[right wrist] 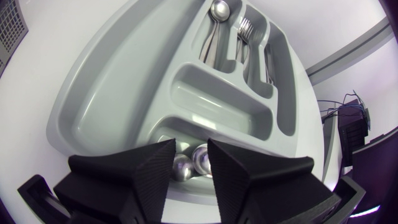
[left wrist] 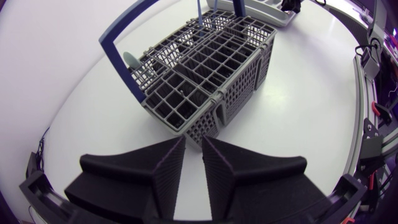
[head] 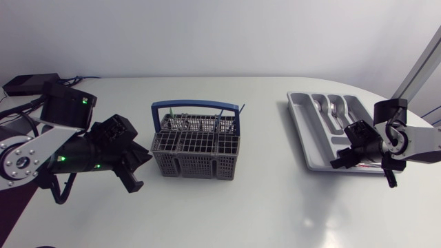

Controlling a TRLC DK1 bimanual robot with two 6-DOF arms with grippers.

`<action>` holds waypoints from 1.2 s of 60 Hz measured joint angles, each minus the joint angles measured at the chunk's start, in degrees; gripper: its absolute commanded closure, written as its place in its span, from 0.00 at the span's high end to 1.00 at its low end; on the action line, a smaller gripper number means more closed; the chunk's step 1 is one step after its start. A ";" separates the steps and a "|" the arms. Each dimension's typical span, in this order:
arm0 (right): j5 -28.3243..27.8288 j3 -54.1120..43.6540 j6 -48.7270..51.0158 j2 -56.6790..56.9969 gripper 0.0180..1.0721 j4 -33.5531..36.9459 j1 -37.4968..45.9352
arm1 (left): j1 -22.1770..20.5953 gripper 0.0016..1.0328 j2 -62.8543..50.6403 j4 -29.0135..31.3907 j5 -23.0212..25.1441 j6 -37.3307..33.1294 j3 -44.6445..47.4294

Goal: Unload the cutlery basket into the drawer organizer.

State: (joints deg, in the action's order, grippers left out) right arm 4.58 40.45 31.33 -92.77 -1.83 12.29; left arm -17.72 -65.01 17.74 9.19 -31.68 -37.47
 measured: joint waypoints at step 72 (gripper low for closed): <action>-20.04 25.83 -28.92 -5.44 0.06 14.14 -26.58 | 2.29 0.21 -11.23 -12.15 0.48 -1.88 3.10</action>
State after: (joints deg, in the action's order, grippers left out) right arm -15.46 66.28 2.42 -98.21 12.32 -14.28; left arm -15.42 -76.25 5.58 9.67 -33.56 -34.37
